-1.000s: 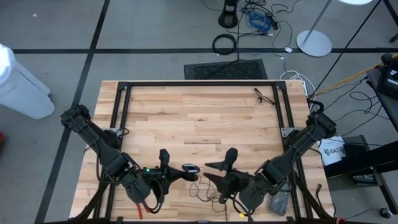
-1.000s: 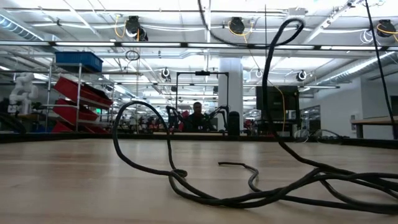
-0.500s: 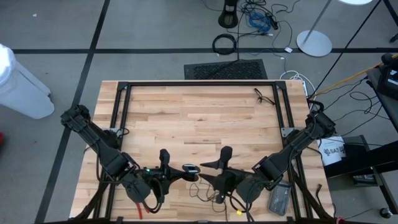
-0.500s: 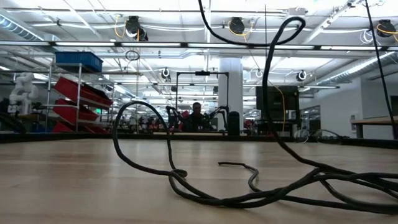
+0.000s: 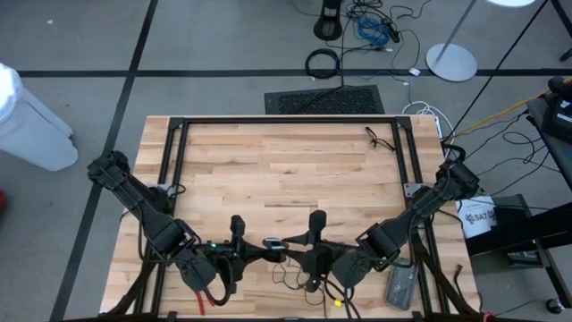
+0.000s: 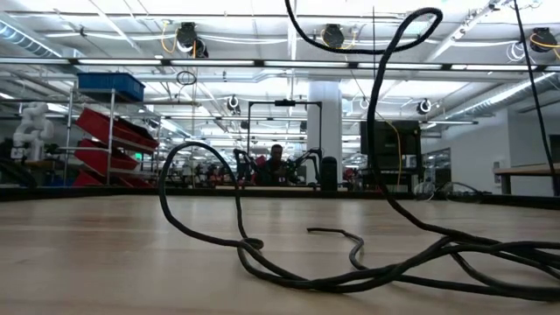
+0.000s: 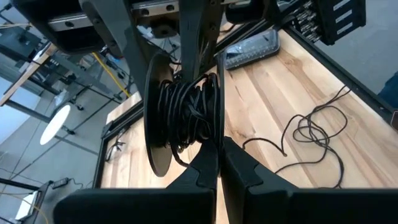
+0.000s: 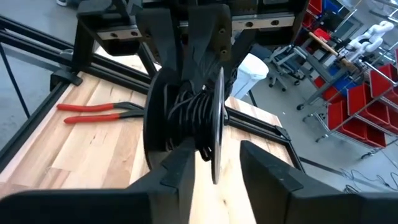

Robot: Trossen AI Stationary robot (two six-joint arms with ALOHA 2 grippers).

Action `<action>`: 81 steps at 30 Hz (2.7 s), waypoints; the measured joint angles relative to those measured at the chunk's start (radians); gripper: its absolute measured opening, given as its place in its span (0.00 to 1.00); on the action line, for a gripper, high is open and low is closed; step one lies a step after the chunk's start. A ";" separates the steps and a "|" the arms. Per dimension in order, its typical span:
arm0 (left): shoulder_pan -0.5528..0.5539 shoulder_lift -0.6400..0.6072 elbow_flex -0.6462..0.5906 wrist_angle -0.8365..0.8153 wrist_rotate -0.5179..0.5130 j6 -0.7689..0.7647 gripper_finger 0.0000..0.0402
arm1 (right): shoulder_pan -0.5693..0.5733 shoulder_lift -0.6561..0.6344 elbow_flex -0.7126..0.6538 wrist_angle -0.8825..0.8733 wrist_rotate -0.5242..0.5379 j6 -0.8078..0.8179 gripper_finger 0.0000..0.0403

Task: Coil cords
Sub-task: Coil the black wire onto the black spool

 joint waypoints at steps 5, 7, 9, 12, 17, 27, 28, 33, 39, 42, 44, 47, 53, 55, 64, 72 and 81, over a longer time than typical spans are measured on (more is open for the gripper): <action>0.001 0.000 0.000 -0.002 0.000 -0.001 0.02 | 0.005 0.000 0.000 0.000 -0.012 -0.027 0.16; 0.000 0.000 0.000 0.000 0.007 -0.001 0.02 | 0.005 0.000 0.000 0.000 -0.039 -0.033 0.10; -0.001 0.000 0.000 -0.003 0.008 -0.001 0.02 | 0.002 0.000 0.000 0.000 -0.064 -0.032 0.04; -0.001 0.000 -0.001 0.004 0.010 -0.002 0.02 | 0.001 0.000 0.000 0.000 -0.062 -0.031 0.02; -0.001 0.000 -0.001 0.018 0.010 -0.005 0.02 | 0.006 0.000 0.000 0.000 -0.055 -0.029 0.01; -0.003 0.000 -0.001 0.099 -0.003 -0.082 0.20 | 0.015 -0.013 0.001 -0.005 -0.010 -0.065 0.00; -0.004 0.000 -0.001 0.099 -0.005 -0.086 0.23 | 0.015 -0.018 0.000 -0.008 -0.009 -0.072 0.00; -0.019 0.000 -0.001 0.111 -0.078 -0.116 0.29 | 0.015 -0.044 0.000 -0.029 0.008 -0.081 0.00; -0.057 0.000 -0.001 0.108 -0.193 -0.135 0.30 | 0.015 -0.095 0.000 -0.130 0.014 -0.024 0.00; -0.070 0.000 -0.001 0.116 -0.207 -0.135 0.30 | 0.015 -0.109 0.000 -0.154 0.014 -0.003 0.00; -0.077 0.000 0.000 0.130 -0.217 -0.135 0.30 | 0.015 -0.116 0.000 -0.169 0.014 0.007 0.00; -0.088 0.000 0.000 0.130 -0.246 -0.135 0.30 | 0.015 -0.127 0.000 -0.224 0.017 0.042 0.00; -0.102 0.000 0.000 0.128 -0.294 -0.135 0.30 | 0.023 -0.157 0.000 -0.328 0.072 0.107 0.00; -0.101 0.000 0.000 0.128 -0.294 -0.135 0.30 | 0.023 -0.174 0.000 -0.330 0.068 0.117 0.00; -0.064 0.000 0.001 0.213 -0.292 -0.159 0.30 | 0.039 -0.264 0.000 -0.335 0.066 0.122 0.00; -0.017 0.000 0.001 0.197 -0.224 -0.286 0.30 | 0.098 -0.305 0.000 -0.500 0.063 0.293 0.00; 0.013 0.016 0.001 0.200 -0.148 -0.338 0.30 | 0.175 -0.306 0.000 -0.637 0.061 0.428 0.00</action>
